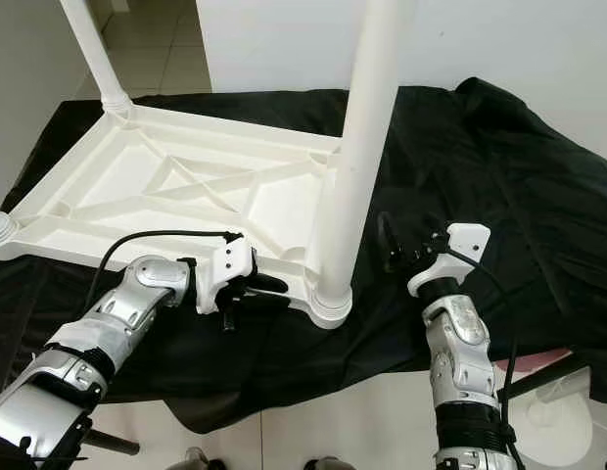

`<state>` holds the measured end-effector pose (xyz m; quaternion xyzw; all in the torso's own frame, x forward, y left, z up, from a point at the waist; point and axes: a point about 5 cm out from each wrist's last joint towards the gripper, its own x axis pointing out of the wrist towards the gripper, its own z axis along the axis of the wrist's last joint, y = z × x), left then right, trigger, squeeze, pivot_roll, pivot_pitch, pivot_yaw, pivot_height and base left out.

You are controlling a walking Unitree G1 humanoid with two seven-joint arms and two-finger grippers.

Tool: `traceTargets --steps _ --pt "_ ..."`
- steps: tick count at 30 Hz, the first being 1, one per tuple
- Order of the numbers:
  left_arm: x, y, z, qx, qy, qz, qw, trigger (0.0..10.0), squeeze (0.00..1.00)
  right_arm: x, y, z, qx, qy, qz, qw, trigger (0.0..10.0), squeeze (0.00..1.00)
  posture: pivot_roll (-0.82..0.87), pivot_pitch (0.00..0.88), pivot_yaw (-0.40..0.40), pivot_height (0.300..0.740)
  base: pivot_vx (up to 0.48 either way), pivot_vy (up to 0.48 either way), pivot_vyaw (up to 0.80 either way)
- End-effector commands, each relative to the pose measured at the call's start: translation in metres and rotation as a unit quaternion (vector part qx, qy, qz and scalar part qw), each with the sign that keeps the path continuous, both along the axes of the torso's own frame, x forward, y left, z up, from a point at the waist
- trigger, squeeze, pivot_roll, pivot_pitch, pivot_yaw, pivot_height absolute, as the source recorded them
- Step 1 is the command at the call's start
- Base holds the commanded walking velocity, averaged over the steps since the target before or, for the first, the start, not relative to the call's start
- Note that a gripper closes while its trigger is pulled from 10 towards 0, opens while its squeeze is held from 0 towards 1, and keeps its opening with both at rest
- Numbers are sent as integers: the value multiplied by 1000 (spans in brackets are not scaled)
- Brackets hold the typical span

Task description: Building children table

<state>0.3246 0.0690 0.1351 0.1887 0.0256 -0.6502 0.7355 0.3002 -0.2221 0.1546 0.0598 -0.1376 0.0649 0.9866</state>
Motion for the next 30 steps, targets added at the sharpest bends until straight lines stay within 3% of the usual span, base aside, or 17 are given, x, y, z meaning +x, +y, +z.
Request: traceTargets --steps 1,3,4,5,6,8,9,10,14,16,21,22,23,24,26,28,30 --pt "10 4 -3 -35 -10 121 992 10000 792 -5 -5 -4 -4 11 -8 1000 10000 0 -51 130 -2 740 0 0 0" --pt "11 4 -2 -42 -8 124 991 10000 792 -6 -7 -4 -5 11 -10 1000 10000 0 -51 130 -2 740 0 0 0" --pt "11 6 4 -51 -15 126 991 10000 1000 -9 -10 -4 -14 15 -12 1000 10000 0 -61 132 2 740 0 0 0" --pt "11 6 4 -51 -15 126 991 10000 1000 -9 -10 -4 -14 15 -12 1000 10000 0 -61 132 2 740 0 0 0" --pt "11 10 13 -67 -24 131 989 10000 424 -14 -13 -4 -31 20 -11 999 10000 0 -65 134 3 740 0 0 0" --pt "11 12 15 -72 -26 134 988 10000 424 -16 -14 -4 -38 22 -9 999 10000 0 -68 135 4 740 0 0 0" --pt "10 14 18 -78 -29 136 987 10000 0 -17 -15 -4 -42 22 -10 999 10000 0 -68 135 4 740 0 0 0" --pt "10 14 18 -78 -29 136 987 10000 0 -17 -15 -4 -42 22 -10 999 10000 0 -68 135 4 740 0 0 0" --pt "3 30 40 -142 -81 173 971 10000 0 -32 -14 -4 -59 30 24 998 10000 0 -78 146 11 740 0 0 0" --pt "-2 42 44 -162 -77 203 963 10000 0 -42 -9 -6 -70 33 63 995 10000 0 -80 151 11 740 0 0 0" --pt "-11 59 49 -185 -87 249 947 10000 0 -55 -7 -7 -65 38 97 992 10000 0 -76 157 10 740 0 0 0" --pt "-18 69 55 -215 -74 271 935 10000 0 -59 -6 -6 -79 36 112 990 10000 0 -69 168 11 740 0 0 0" --pt "-18 69 55 -215 -74 271 935 10000 0 -59 -6 -6 -79 36 112 990 10000 0 -69 168 11 740 0 0 0" --pt "-24 79 60 -236 -78 289 925 10000 0 -64 -2 -4 -86 32 131 987 10000 0 -65 177 8 740 0 0 0" --pt "-26 83 63 -243 -86 295 920 10000 0 -65 0 -3 -87 29 137 986 10000 0 -65 177 8 740 0 0 0" --pt "-30 92 64 -264 -65 321 907 10000 0 -70 4 0 -82 28 150 985 10000 0 -65 179 5 740 0 0 0" --pt "-36 95 62 -264 -63 329 904 10000 0 -73 6 0 -89 32 169 981 10000 0 -65 178 1 740 0 0 0"
